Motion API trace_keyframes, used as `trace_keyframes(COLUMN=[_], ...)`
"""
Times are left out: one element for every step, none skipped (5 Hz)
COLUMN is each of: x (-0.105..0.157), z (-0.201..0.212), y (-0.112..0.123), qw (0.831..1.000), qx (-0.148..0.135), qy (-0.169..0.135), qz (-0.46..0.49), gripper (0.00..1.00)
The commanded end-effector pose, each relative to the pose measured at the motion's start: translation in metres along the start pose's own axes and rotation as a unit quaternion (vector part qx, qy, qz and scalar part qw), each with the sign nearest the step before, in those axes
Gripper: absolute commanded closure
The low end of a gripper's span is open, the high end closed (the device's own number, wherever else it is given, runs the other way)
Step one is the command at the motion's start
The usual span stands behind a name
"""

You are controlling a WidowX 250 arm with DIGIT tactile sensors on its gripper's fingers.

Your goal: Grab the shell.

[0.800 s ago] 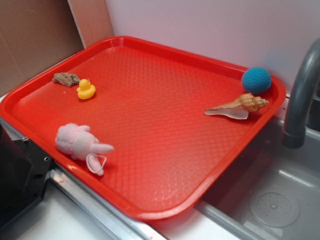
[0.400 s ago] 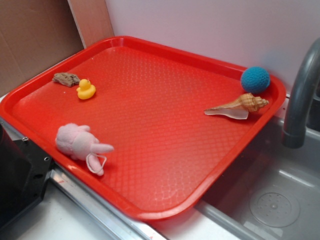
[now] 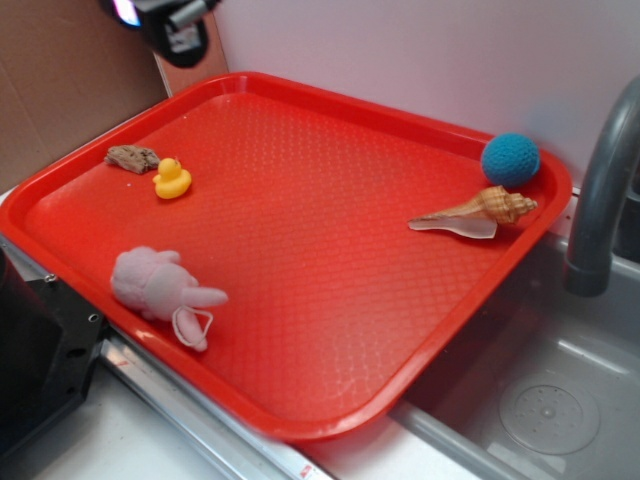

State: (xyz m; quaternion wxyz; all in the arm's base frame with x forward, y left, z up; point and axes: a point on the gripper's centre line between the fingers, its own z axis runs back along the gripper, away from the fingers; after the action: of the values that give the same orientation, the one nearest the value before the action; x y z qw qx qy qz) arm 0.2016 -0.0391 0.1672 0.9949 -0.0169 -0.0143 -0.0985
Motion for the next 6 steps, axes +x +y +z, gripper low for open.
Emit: trace_keyframes(x=[0.074,0.092,0.108,0.125,0.143,0.149], z=[-0.058,-0.08,-0.107,-0.117,-0.123,-0.137], y=[-0.041,-0.059,-0.079,-0.098,-0.107,-0.115], qw=[0.996,0.995,0.993,0.985,0.983,0.98], qx=[-0.011,-0.001,0.001,0.008,-0.01,-0.025], qy=[-0.081,-0.084,-0.078,-0.078,-0.073,-0.071], qz=[-0.044,-0.055,-0.086,-0.155,-0.166,-0.185], gripper=[0.0,0.0,0.0,0.0,0.0,0.0])
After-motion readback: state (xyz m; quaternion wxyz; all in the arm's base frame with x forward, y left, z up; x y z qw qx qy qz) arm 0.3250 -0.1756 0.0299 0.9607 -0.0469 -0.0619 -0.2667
